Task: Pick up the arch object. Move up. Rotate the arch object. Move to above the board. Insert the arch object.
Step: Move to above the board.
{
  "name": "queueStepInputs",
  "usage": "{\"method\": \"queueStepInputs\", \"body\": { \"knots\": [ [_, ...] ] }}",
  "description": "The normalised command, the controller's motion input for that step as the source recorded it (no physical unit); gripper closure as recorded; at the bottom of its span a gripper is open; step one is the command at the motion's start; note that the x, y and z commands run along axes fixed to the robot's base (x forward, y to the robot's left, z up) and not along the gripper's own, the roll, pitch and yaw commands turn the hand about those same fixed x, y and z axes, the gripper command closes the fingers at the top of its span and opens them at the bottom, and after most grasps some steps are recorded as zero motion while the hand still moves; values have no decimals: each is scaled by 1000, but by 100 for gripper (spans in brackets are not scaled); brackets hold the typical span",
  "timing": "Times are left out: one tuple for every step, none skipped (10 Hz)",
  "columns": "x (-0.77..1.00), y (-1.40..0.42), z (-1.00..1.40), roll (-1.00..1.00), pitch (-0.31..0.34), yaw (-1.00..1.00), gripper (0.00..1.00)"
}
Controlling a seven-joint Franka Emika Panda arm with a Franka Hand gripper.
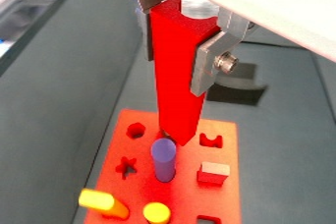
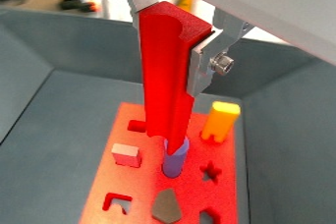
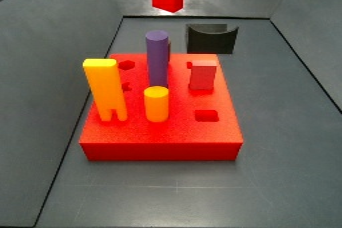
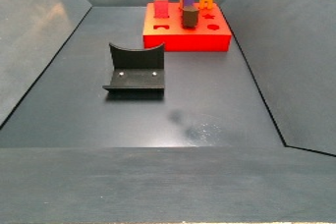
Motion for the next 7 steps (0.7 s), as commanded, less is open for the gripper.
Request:
{"method": "queueStepInputs", "body": {
  "knots": [
    [28,-92,46,66,72,1000,100],
    [33,-57,38,78,88,1000,100],
    [34,-48,36,86,98,1000,100],
    [38,-36,33,109,124,1000,100],
    [39,-32,31,123,140,1000,100],
    [46,-30,29,143,155,837,100],
    [53,-31,25,138,140,596,100]
  ]
}}
